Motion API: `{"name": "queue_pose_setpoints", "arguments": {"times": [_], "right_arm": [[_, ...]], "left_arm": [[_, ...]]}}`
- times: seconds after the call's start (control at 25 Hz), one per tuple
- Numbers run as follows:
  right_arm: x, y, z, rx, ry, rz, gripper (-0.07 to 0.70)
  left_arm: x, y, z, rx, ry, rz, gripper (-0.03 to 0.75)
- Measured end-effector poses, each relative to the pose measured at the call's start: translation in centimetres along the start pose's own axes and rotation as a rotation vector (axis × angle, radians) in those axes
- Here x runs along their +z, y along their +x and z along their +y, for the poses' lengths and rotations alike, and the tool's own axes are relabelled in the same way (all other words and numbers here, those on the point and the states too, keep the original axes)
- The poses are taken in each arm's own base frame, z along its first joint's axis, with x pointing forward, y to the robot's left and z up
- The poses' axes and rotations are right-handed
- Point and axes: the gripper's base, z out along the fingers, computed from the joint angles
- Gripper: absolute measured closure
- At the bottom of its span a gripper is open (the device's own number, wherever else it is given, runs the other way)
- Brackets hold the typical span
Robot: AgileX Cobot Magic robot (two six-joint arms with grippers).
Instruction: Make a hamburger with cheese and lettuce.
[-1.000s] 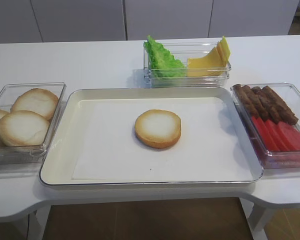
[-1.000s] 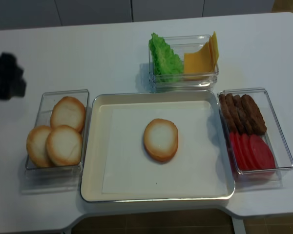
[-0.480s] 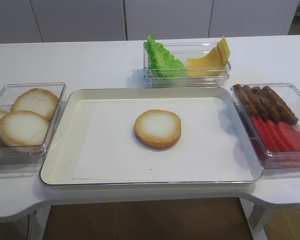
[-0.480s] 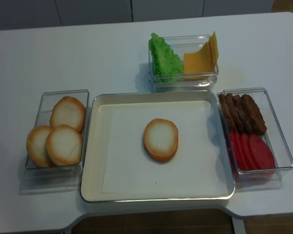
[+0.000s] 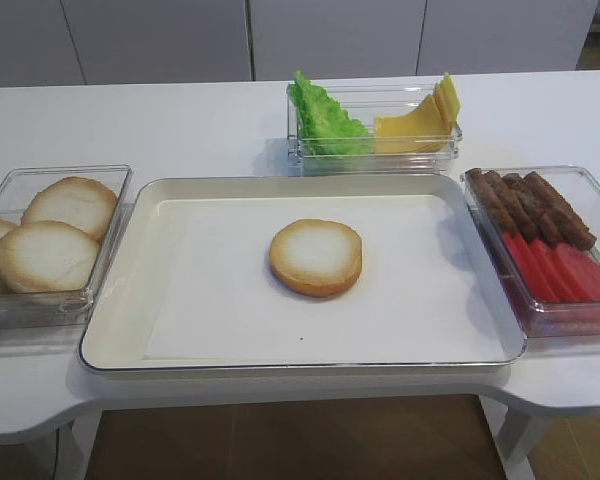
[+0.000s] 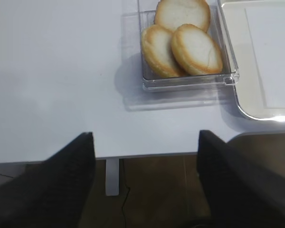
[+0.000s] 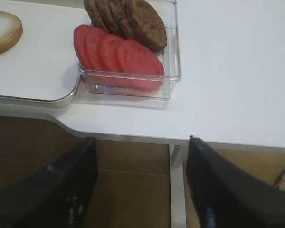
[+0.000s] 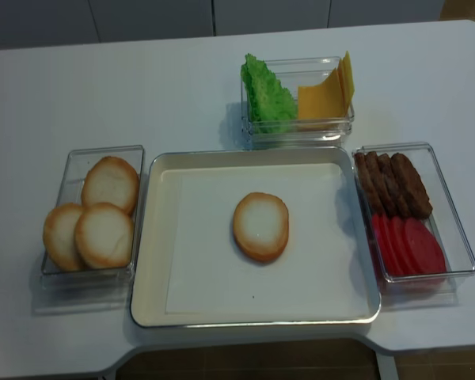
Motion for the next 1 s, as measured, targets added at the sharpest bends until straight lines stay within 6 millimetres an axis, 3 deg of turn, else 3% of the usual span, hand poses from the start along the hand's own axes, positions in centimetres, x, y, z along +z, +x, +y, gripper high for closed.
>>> {"name": "queue_pose_setpoints", "arguments": {"times": [0.64, 1.0], "right_arm": [[0.0, 0.0, 0.0, -0.002, 0.0, 0.0, 0.18], [0.0, 0.0, 0.0, -0.002, 0.0, -0.002, 0.18]], "left_arm": [[0.3, 7.8, 0.8, -0.019, 0.014, -0.141, 0.226], [1.6, 8.9, 0.7, 0.009, 0.007, -0.106, 0.226]]}}
